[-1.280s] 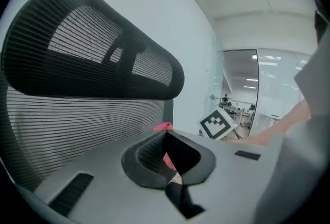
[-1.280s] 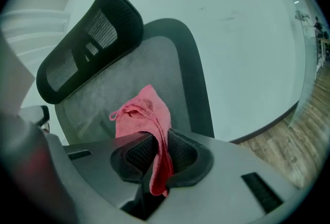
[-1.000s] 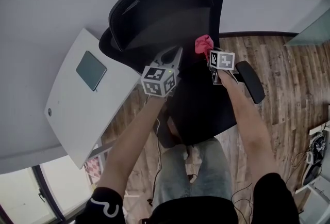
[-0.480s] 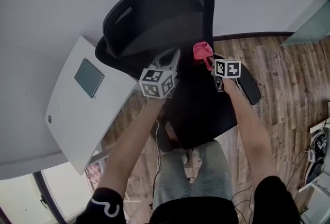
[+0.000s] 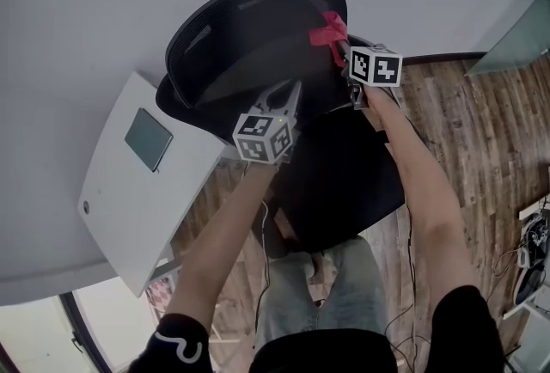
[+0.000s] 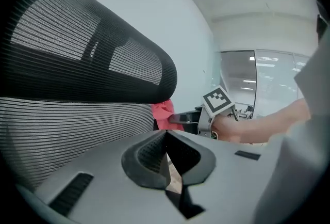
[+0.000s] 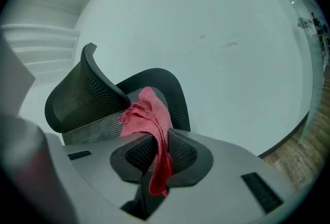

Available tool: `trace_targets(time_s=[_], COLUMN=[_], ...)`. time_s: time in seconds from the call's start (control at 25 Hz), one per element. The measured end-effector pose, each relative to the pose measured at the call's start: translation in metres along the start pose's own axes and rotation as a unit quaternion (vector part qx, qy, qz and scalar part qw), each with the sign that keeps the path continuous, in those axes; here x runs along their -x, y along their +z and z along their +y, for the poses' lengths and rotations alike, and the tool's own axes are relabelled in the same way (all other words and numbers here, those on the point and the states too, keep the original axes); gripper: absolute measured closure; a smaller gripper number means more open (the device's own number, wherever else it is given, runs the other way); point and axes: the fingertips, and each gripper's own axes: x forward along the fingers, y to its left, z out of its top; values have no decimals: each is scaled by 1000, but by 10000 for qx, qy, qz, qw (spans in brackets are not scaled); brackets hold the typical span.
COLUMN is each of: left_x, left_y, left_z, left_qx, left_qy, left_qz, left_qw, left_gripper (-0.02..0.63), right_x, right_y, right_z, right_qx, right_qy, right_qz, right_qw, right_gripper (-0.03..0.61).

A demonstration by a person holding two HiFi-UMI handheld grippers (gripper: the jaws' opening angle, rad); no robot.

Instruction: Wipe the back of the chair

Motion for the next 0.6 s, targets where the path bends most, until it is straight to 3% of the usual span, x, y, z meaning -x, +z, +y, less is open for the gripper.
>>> trace_targets(time_s=[0.16,0.6], left_x=[-4,-1], left_y=[3,-8], left_z=[-2,-5], left_qx=[-20,-84], left_qy=[-20,45], left_qz=[-24,48], left_qw=[10000,9999], left_gripper=[589,589], right_x=[-3,5], right_y=[-19,-137], right_z=[-13,-59], right_qx=[70,137], right_qy=[-235,-734], right_qz=[194,1184], right_qw=[9995,9902], right_gripper=[508,508])
